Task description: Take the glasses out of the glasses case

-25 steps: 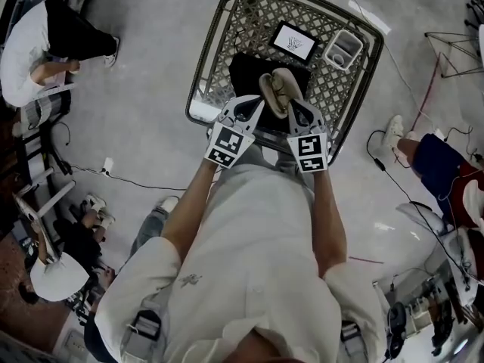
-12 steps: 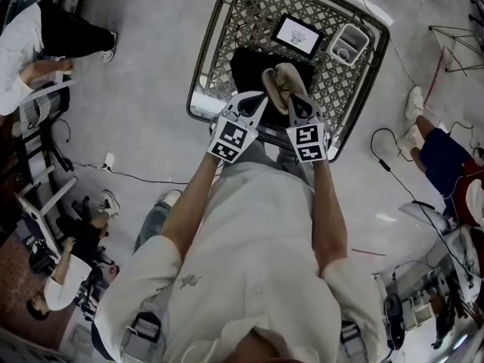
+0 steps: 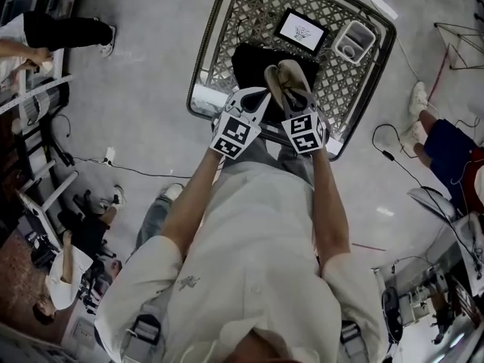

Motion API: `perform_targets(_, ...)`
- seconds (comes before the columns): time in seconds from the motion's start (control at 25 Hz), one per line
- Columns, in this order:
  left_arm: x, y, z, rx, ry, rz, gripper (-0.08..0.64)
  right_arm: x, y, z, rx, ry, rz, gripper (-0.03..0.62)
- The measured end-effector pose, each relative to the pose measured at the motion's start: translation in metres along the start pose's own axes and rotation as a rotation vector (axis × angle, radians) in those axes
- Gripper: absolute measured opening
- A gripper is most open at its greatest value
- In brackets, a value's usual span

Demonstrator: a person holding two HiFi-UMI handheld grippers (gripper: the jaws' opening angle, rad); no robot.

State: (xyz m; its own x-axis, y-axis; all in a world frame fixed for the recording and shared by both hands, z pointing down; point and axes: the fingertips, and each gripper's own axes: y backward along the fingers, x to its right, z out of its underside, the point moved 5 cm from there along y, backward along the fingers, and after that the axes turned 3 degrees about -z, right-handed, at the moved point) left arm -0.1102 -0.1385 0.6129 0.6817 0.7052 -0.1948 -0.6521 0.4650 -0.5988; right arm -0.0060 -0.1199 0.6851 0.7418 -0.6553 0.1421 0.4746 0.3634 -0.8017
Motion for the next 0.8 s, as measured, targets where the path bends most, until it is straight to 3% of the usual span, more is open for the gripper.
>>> perform_targets(0.8, -0.012, 0.003, 0.015, -0.024, 0.021, 0.002, 0.012, -0.003, -0.045, 0.014, -0.151, 0.03, -0.029, 0.112)
